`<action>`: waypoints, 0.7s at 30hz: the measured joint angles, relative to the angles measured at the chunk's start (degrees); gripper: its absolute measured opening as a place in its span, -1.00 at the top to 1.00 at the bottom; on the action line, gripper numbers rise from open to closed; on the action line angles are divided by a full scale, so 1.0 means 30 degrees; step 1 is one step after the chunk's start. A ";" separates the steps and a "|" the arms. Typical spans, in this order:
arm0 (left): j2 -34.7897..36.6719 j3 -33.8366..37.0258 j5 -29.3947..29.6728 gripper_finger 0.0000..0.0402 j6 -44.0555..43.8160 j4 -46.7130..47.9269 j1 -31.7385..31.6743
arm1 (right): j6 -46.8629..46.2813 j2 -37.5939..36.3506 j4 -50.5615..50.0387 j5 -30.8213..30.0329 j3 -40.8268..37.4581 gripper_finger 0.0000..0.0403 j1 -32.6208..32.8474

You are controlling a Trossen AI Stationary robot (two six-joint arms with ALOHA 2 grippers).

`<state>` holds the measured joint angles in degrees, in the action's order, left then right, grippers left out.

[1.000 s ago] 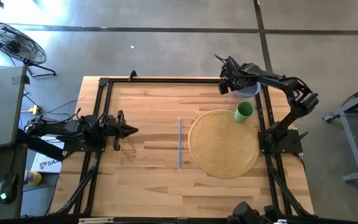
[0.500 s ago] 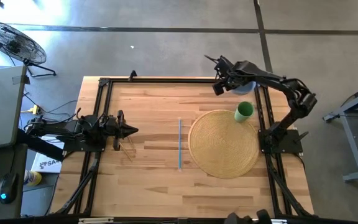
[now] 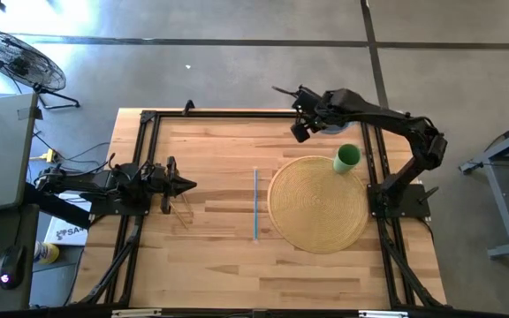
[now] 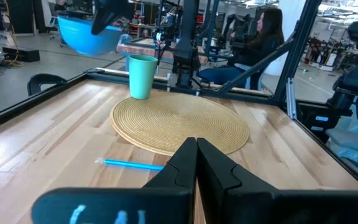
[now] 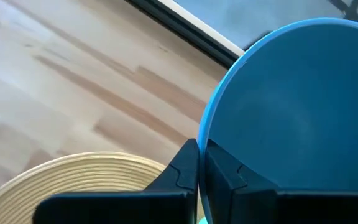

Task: Pick & Place Utensil
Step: Put the blue bowl on the table mat to the middle of the brown table mat

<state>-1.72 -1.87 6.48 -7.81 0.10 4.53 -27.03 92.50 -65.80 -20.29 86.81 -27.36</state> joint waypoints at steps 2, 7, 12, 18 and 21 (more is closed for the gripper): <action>0.0000 0.0007 -0.0007 1.00 0.0000 0.0007 0.0001 | -0.0165 -0.0001 -0.0229 -0.0004 0.0370 0.99 0.0702; -0.0001 0.0007 -0.0007 1.00 0.0001 0.0006 -0.0006 | -0.1298 -0.0004 -0.1066 -0.0124 0.0544 0.99 0.2899; -0.0005 0.0007 -0.0001 1.00 0.0005 0.0006 0.0000 | -0.2824 0.0003 -0.1646 -0.0181 0.0494 0.98 0.5618; -0.0006 0.0000 -0.0005 1.00 0.0006 0.0007 0.0001 | -0.5054 0.0001 -0.2533 -0.0415 0.0487 0.99 0.8916; -0.0005 0.0007 -0.0007 1.00 0.0006 0.0006 0.0001 | -0.6163 0.0000 -0.2930 -0.0368 0.0483 0.98 1.0529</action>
<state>-1.73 -1.85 6.46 -7.79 0.12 4.54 -45.52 92.50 -74.59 -21.40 88.26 4.23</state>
